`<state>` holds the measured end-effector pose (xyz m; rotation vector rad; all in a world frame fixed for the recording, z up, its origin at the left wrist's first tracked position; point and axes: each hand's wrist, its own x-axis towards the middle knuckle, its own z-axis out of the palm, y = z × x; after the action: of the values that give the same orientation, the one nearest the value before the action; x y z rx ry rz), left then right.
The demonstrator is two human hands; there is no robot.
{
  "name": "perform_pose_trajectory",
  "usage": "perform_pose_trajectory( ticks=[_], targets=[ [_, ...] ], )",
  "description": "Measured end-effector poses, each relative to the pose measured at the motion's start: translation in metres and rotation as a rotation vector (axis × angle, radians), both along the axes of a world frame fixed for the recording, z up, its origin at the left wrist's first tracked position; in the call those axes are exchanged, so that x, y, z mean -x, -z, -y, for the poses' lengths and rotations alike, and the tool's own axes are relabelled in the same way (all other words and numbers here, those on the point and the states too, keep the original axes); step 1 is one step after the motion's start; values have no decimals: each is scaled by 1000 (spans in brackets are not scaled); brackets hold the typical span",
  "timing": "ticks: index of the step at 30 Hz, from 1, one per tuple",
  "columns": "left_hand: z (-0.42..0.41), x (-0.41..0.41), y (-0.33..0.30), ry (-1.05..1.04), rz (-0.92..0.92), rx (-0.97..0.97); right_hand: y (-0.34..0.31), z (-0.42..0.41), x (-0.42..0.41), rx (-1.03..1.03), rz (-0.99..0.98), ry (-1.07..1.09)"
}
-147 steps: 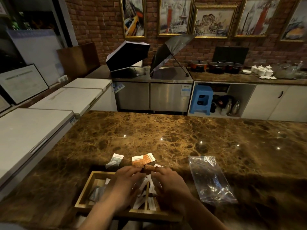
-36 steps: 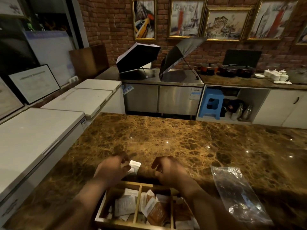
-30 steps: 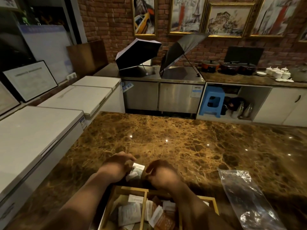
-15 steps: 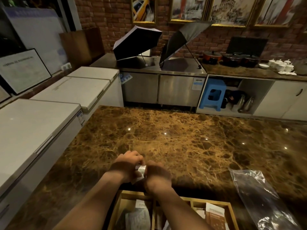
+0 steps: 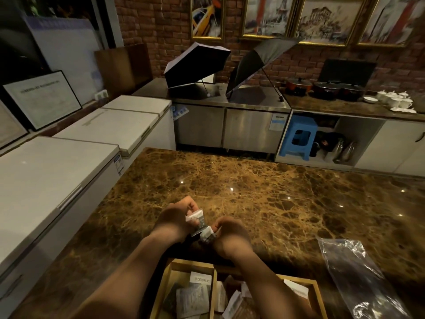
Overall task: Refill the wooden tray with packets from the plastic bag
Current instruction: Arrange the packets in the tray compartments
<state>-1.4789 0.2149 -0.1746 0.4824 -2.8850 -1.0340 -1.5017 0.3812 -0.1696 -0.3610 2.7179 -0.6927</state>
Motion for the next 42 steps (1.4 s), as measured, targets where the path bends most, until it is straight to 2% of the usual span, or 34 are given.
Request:
perform_pose_trajectory(
  ticks=[3,9,13,17,21,25,31,35,38,42],
  targets=[
    [-8,-8,-19,-14,-17,12,-11,-15,1,44,-16,37],
    [-12,-46,-39,7,-119,-87,-34,-48,-9,297,89,9],
    [-17,-74,-47,21,-94,-9,-44,-61,-21,299,70,-35],
    [-19,-102,-41,18,24,-12,-46,-63,-37,334,151,-71],
    [-17,-124,-30,64,102,40,-42,-59,-51,303,70,-135],
    [-19,-137,-21,98,149,90,-40,-52,-60,320,126,-154],
    [-28,-145,-13,156,84,199,-36,-43,-66,306,152,-157],
    [-29,-148,-13,109,-15,272,-36,-40,-68,320,171,-146],
    [-24,-146,-18,77,-71,195,-35,-37,-70,310,168,-129],
    [-20,-140,-20,49,-81,-80,-34,-29,-74,299,174,-104]
  ],
)
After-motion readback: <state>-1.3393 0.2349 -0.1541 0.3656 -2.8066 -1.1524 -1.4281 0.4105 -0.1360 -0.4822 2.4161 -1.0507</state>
